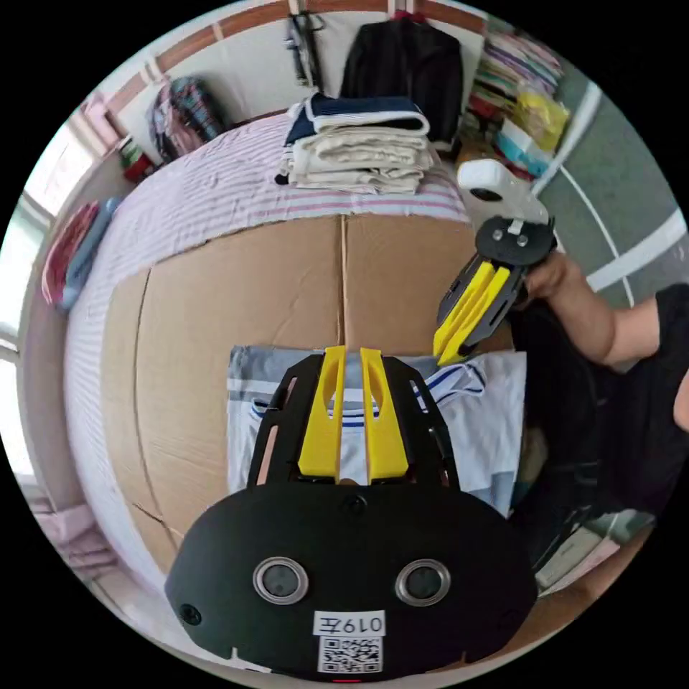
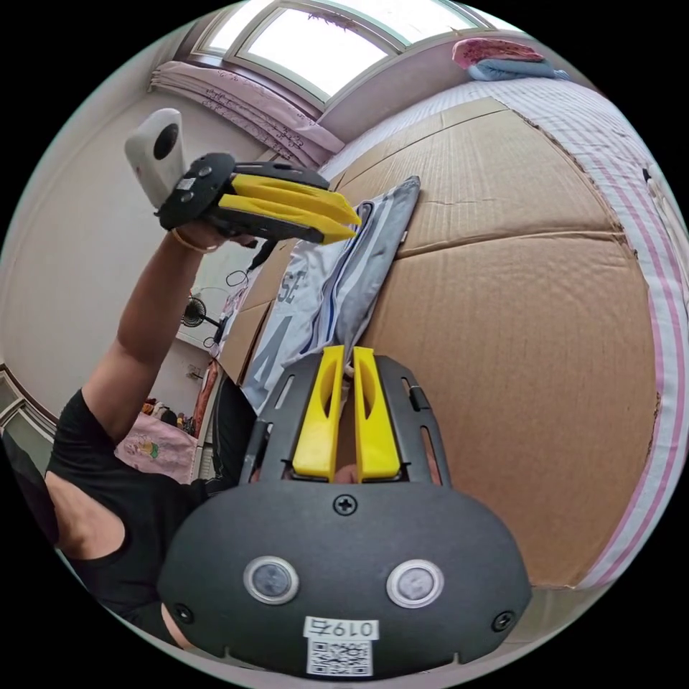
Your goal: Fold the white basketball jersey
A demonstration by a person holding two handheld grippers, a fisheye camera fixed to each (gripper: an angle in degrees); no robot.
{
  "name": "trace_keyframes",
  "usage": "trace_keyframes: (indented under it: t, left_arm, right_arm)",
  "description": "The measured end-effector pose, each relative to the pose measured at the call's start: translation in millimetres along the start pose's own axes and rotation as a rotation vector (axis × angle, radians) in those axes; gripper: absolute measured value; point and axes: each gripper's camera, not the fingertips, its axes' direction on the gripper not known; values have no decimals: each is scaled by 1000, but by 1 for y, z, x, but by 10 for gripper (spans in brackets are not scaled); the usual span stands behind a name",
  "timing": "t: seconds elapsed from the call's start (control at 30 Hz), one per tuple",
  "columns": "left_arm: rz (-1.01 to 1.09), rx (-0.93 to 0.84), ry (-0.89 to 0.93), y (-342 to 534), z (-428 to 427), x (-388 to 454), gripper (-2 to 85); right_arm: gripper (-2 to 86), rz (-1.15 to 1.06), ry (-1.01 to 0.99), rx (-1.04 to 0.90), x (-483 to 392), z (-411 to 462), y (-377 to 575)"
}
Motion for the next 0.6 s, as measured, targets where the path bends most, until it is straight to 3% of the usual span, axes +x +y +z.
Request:
trace_keyframes:
  t: [0.07,0.2,0.6]
  left_arm:
    - [138,-119,-67,-33,-4,10,12]
    - [302,-223,6,-95,-7,18,17]
    - [511,-403,87,-198,-5,23,23]
  right_arm:
    - [6,-6,4,-8,0,-1,0]
    - [6,-14,8,-13,-1,-1,1]
    - [7,-24,5,-19,-6,-1,3]
